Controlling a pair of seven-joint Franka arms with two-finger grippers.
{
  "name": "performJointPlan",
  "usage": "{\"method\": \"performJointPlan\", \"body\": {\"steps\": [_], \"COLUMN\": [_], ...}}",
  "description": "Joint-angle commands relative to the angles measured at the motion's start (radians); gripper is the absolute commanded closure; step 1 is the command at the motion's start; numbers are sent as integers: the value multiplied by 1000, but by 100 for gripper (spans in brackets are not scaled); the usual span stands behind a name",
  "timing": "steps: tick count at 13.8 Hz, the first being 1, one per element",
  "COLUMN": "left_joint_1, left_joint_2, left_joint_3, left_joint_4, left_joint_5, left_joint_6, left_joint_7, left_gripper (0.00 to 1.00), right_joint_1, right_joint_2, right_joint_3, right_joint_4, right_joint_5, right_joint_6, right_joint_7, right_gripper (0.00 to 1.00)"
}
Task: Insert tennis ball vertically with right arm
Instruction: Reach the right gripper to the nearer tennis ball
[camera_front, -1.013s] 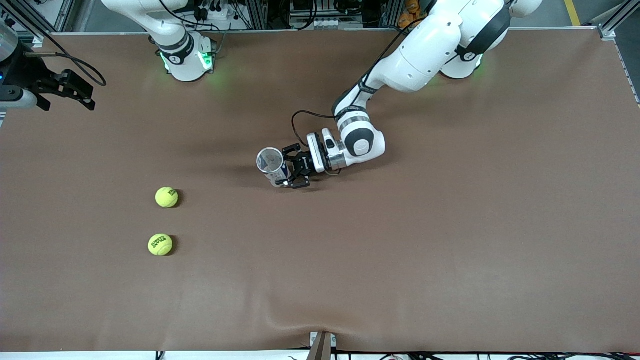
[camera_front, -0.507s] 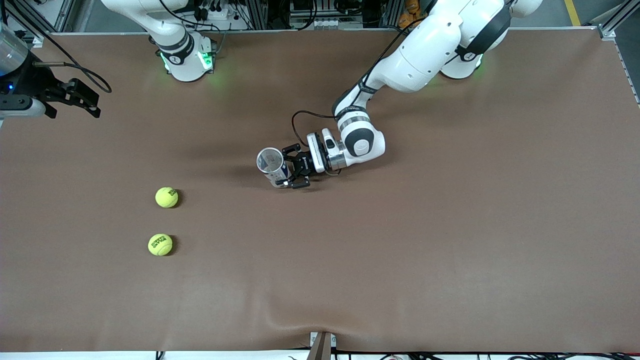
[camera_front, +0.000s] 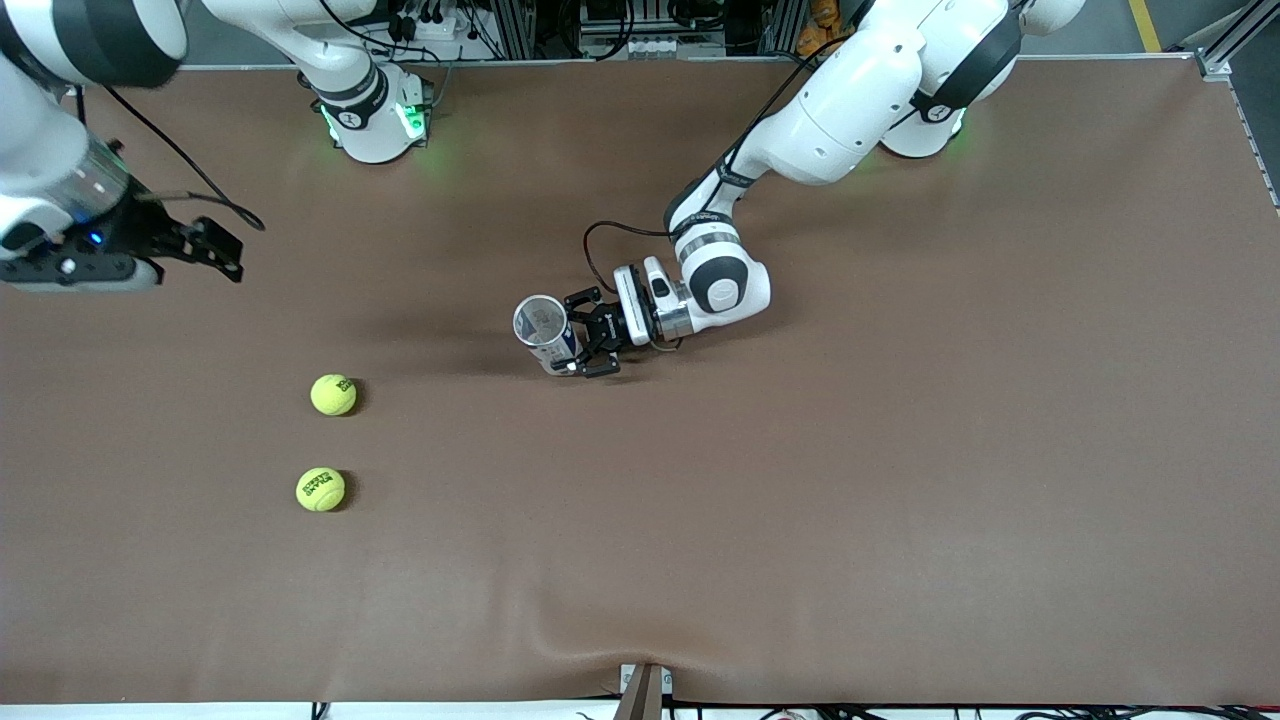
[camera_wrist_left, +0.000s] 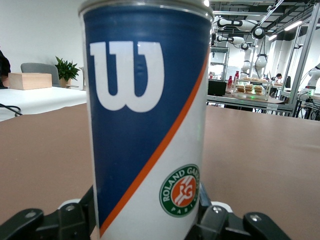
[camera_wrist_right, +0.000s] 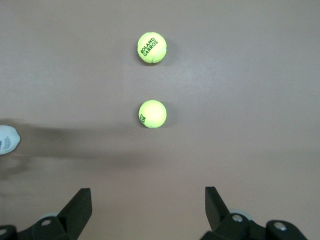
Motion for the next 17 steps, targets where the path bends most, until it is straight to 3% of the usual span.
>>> {"method": "performJointPlan", "body": {"steps": [1, 5, 11, 17], "left_joint_1": [9, 9, 8, 8], "left_joint_2": [1, 1, 3, 3], "left_joint_3": [-19, -19, -19, -19], "left_joint_4": [-30, -30, -30, -30], "left_joint_5": [-65, -65, -65, -65], "left_joint_6": [16, 16, 16, 16], "left_joint_7": [309, 309, 307, 309], "left_gripper": [25, 26, 25, 25], "right_joint_1": [9, -19, -33, -17], "right_joint_2": [52, 189, 448, 568], "right_joint_3": [2, 2, 2, 6], "right_joint_4": [-24, -140, -183, -185], "right_joint_5": [10, 10, 12, 12], "right_joint_6": [53, 258, 551, 717], "right_joint_7": [4, 17, 35, 43], "right_gripper": [0, 0, 0, 0]}}
